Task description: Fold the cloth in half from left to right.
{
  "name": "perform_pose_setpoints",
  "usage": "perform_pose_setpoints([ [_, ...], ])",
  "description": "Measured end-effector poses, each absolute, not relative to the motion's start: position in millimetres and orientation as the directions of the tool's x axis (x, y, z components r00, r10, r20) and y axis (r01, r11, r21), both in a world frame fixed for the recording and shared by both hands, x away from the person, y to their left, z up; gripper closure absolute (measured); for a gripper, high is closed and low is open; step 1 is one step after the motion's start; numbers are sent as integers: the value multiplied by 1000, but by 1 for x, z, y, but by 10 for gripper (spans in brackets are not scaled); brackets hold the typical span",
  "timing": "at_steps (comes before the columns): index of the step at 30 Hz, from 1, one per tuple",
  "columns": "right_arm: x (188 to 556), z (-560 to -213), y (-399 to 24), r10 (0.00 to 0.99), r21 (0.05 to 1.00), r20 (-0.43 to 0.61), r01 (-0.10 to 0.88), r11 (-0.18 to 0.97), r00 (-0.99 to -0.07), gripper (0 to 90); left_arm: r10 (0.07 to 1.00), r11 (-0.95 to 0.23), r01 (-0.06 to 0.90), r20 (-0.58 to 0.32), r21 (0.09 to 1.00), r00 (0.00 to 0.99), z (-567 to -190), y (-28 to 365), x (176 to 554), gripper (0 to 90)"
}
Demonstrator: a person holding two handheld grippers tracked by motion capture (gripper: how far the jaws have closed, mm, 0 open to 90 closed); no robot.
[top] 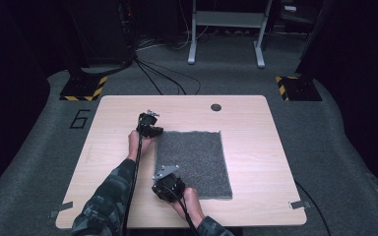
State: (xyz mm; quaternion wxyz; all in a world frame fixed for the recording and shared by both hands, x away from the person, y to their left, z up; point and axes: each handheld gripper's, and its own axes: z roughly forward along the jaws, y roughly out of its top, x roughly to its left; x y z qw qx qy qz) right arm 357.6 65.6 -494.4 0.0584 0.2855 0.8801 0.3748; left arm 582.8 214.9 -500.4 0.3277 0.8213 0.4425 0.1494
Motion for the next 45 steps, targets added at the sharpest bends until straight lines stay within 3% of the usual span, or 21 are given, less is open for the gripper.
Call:
perform_pose_setpoints([
  [31,349,-428,65,537,832,75,349,431,-840,884,829,-458,577,90,677,552,-426,212,594,876],
  [45,340,-423,41,568,849,75,351,395,-819,884,801,-505,545,129,669,584,-406,183,592,876],
])
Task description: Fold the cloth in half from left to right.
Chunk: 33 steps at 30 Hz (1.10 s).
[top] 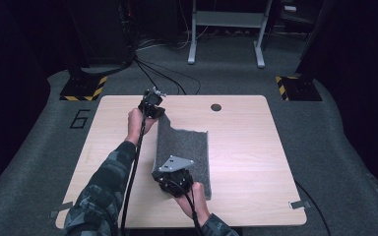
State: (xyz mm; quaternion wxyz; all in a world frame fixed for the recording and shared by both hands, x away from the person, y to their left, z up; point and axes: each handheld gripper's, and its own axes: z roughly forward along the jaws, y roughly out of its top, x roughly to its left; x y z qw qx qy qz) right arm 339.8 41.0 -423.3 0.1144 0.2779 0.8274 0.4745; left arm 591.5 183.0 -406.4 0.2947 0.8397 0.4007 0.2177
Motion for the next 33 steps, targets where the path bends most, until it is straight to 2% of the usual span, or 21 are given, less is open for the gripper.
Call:
perform_pose_setpoints([
  [20,328,-438,-12,646,825,79,414,385,-759,882,761,-531,517,108,671,640,-422,126,592,873],
  [33,326,-457,-38,685,784,88,474,400,-724,880,746,-558,526,110,642,657,-442,97,594,871],
])
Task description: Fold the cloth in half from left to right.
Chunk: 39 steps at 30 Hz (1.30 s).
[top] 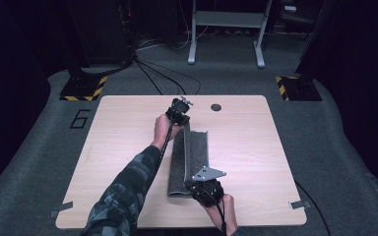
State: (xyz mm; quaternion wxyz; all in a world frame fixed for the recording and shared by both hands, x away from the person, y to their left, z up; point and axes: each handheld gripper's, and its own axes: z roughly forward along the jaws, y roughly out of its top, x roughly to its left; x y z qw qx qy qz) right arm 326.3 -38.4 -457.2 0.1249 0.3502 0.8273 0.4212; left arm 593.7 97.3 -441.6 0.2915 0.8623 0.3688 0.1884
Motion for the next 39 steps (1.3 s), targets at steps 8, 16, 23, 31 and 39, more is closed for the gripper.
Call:
perform_pose_setpoints([
  [8,329,-471,-45,700,744,92,517,424,-708,878,751,-571,550,117,610,650,-455,86,596,868],
  [16,328,-482,-54,725,717,83,546,433,-683,876,753,-563,554,104,614,650,-460,75,596,867],
  [23,325,-485,-64,734,716,86,554,425,-674,887,755,-552,553,92,625,650,-461,68,596,861],
  [31,320,-482,-74,766,709,67,571,414,-639,840,762,-493,566,15,661,647,-457,68,595,338],
  [39,331,-470,-89,799,735,87,580,352,-595,550,760,-475,564,-8,676,650,-440,103,575,213],
])
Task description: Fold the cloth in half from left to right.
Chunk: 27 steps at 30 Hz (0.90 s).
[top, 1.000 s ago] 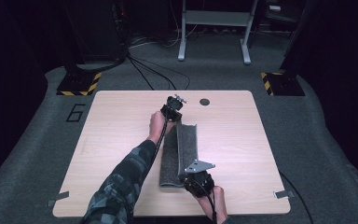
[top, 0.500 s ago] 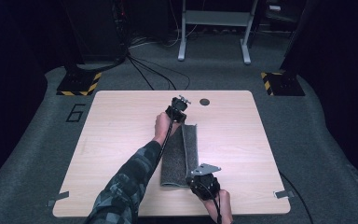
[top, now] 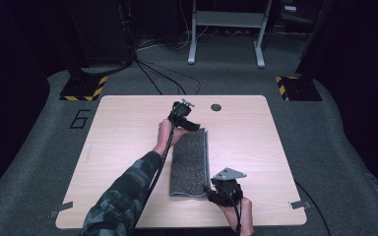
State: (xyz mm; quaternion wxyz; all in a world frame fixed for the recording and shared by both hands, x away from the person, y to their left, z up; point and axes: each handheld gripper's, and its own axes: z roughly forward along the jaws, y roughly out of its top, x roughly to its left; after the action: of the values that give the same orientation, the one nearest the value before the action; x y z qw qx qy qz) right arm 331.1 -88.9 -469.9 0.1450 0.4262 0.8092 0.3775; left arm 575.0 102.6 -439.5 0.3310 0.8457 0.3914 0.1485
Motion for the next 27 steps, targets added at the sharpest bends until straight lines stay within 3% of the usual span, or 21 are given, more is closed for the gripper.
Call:
perform_pose_setpoints([
  [6,347,-477,-83,796,703,91,604,375,-599,530,775,-475,590,-7,653,632,-448,123,576,227],
  [14,335,-488,-77,804,675,72,622,396,-590,509,775,-459,610,-45,647,630,-462,121,564,211],
  [18,337,-498,-82,814,661,45,628,410,-579,507,750,-491,596,-38,635,660,-467,131,530,199],
  [22,336,-503,-86,829,656,47,643,396,-558,506,710,-532,557,-23,637,704,-475,149,465,190],
  [27,335,-506,-90,838,649,45,654,389,-544,498,668,-589,533,-7,608,744,-490,155,415,187],
])
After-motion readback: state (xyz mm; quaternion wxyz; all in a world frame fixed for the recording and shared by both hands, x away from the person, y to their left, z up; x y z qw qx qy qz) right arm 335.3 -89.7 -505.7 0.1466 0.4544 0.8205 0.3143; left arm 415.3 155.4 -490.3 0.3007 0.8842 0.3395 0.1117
